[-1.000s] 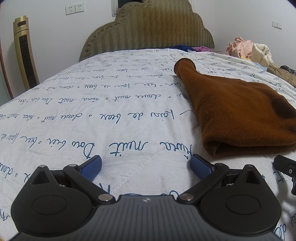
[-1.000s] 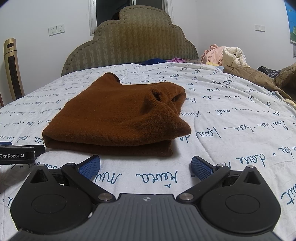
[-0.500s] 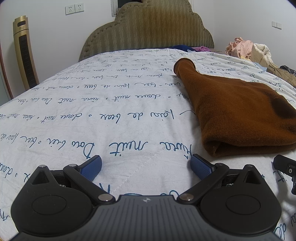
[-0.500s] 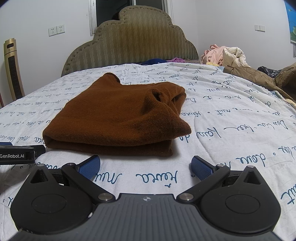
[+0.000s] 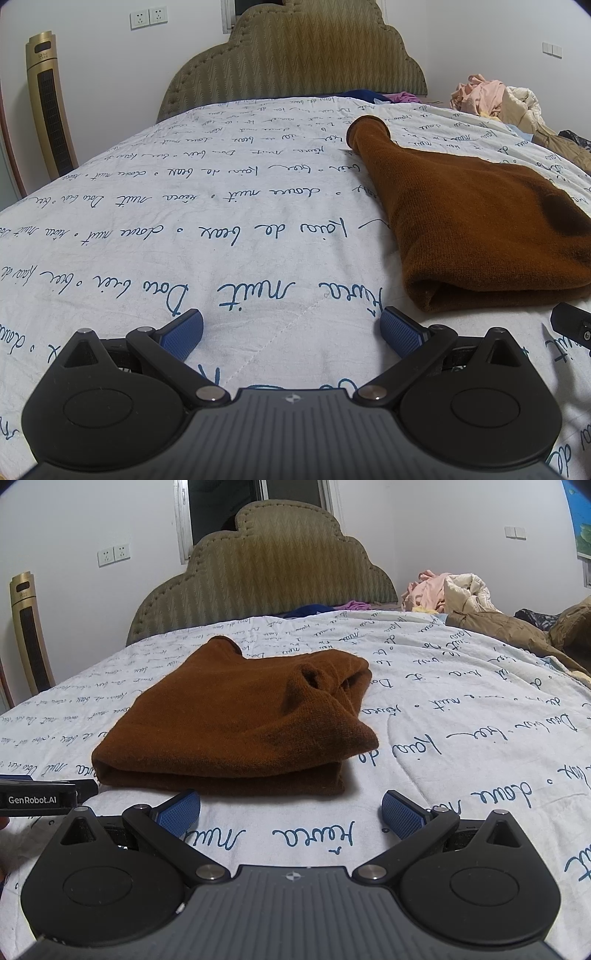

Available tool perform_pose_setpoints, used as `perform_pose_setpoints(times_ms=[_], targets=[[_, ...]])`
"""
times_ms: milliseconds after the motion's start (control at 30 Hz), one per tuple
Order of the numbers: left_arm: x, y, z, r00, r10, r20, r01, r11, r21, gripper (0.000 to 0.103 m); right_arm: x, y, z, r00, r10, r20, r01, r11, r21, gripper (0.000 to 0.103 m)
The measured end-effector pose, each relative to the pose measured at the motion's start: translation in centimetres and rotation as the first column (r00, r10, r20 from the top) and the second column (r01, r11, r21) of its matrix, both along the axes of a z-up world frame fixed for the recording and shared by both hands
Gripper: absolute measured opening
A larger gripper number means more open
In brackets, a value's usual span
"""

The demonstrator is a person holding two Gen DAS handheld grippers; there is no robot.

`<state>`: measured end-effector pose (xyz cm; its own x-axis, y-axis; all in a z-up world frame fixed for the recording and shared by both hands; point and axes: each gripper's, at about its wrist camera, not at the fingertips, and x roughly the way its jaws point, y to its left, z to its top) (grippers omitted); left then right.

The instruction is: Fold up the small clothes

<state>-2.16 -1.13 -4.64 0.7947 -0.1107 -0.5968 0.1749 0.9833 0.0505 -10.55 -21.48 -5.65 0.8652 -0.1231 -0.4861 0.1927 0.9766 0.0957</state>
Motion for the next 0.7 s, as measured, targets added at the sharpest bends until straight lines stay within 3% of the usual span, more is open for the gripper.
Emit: perform_pose_setpoints(times_ms=[333, 567, 700], targets=[[-0.1, -0.1, 0.0, 1.000, -0.002, 0.001, 0.002, 1.000, 0.001, 0.103, 0.0, 0.0, 0.0, 1.000, -0.001, 0.000, 0.001, 1.000, 0.004, 0.103], [-0.7, -0.5, 0.7, 1.000, -0.019, 0.001, 0.019, 0.999, 0.045, 0.103, 0.1, 0.6, 0.2, 0.999, -0.028, -0.041, 0.027, 0.999, -0.037, 0.103], [-1.2, -0.4, 1.4, 0.999, -0.037, -0.018, 0.038, 0.998, 0.048, 0.103, -0.7, 1.1, 1.3, 0.999, 0.006, -0.053, -0.003, 0.999, 0.040, 0.103]])
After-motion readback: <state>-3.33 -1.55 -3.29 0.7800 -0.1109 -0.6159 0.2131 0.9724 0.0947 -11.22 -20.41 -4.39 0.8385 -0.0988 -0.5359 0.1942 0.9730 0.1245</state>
